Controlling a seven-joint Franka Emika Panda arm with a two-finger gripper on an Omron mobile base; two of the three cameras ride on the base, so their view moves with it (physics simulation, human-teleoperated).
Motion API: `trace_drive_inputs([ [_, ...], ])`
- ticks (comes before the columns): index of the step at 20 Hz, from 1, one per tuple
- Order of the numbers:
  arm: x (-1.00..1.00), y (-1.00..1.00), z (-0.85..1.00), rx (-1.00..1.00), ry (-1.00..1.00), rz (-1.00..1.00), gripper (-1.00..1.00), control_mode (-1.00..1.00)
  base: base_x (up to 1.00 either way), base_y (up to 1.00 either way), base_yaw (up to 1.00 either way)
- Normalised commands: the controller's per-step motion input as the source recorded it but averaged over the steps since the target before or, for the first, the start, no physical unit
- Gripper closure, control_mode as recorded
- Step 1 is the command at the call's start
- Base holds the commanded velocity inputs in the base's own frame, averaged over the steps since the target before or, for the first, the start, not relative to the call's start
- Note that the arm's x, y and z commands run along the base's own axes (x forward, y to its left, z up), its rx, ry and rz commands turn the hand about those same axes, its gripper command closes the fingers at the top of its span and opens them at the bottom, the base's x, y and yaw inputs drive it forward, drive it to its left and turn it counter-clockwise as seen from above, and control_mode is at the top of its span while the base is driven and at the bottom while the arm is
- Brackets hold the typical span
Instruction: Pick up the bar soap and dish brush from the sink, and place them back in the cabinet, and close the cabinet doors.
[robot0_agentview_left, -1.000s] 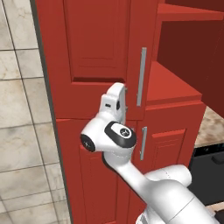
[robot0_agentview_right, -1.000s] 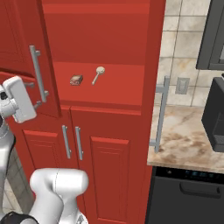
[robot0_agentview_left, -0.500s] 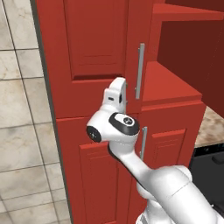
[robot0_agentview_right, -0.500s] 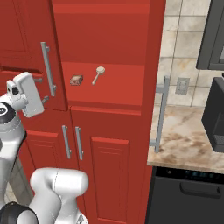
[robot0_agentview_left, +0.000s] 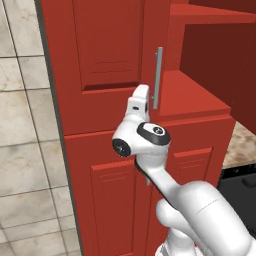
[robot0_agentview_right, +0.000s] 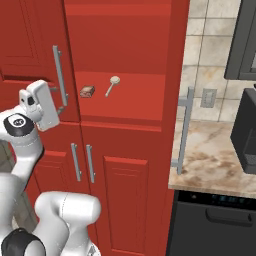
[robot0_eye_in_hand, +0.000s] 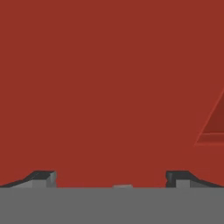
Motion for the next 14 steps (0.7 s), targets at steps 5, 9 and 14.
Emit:
trace_drive_inputs([
  [5, 0.03, -0.18, 0.00, 0.00, 0.00, 0.09, -1.00, -1.00, 0.00, 0.00, 0.00],
  [9, 0.00, -0.03, 0.00, 0.00, 0.00, 0.02, -1.00, -1.00, 0.00, 0.00, 0.00],
  [14, -0.06, 0.00, 0.00, 0.00, 0.00, 0.00, -1.00, -1.00, 0.00, 0.00, 0.00],
])
